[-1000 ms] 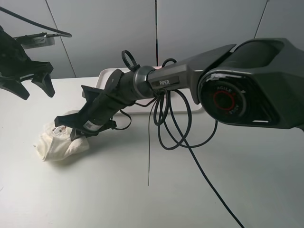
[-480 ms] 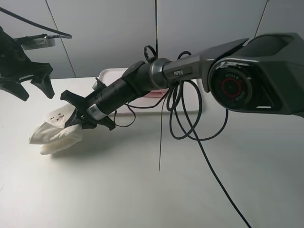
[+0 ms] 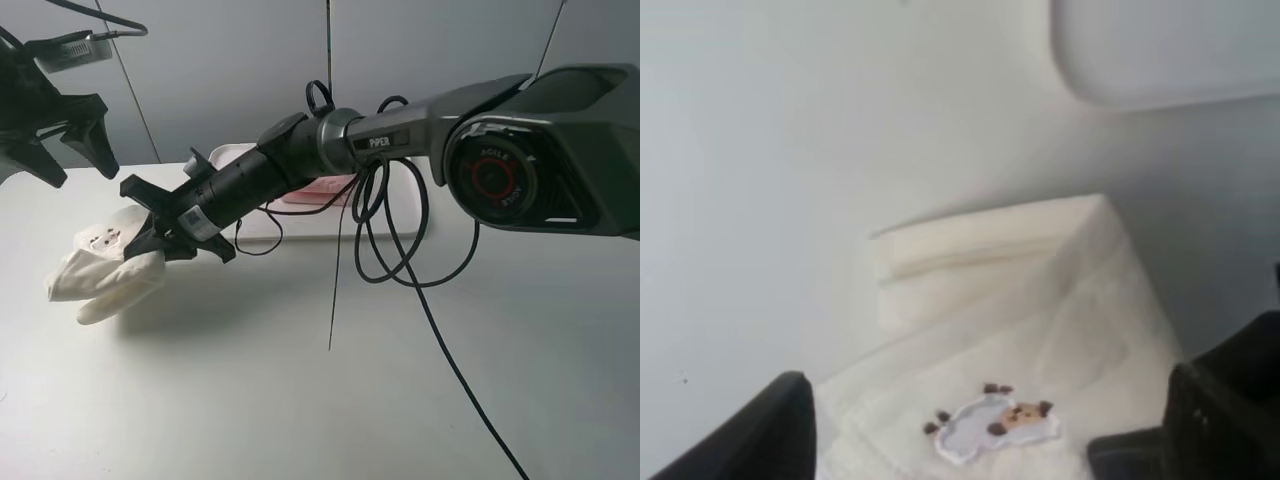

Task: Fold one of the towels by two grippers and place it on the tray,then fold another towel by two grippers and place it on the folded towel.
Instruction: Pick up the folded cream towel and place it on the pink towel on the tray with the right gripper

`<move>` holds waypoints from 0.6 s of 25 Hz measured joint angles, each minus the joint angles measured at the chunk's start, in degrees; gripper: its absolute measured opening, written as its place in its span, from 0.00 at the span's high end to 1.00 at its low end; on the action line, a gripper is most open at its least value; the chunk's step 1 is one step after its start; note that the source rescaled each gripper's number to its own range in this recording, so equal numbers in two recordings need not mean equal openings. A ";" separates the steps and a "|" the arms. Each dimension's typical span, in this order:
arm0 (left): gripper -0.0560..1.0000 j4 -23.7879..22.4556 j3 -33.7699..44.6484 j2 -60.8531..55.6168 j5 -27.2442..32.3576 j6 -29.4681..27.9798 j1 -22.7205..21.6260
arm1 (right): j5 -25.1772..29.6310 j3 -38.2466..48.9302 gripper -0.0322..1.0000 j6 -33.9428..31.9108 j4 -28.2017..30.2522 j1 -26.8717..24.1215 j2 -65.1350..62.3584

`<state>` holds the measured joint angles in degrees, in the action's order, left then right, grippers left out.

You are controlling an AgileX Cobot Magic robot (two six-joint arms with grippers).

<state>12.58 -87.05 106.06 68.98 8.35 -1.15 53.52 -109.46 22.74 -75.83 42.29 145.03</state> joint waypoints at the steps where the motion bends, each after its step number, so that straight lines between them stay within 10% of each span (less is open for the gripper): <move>1: 0.09 0.26 -0.98 -0.26 0.12 0.22 0.00 | 0.12 -1.35 0.84 -0.15 1.11 0.00 -0.09; 15: 0.09 -0.44 -2.26 0.12 0.70 0.86 0.00 | 0.68 -9.31 0.84 -6.13 13.73 -12.78 -0.66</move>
<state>12.14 -89.31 106.18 69.68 9.21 -1.15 54.21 -118.77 16.61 -62.11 29.51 144.36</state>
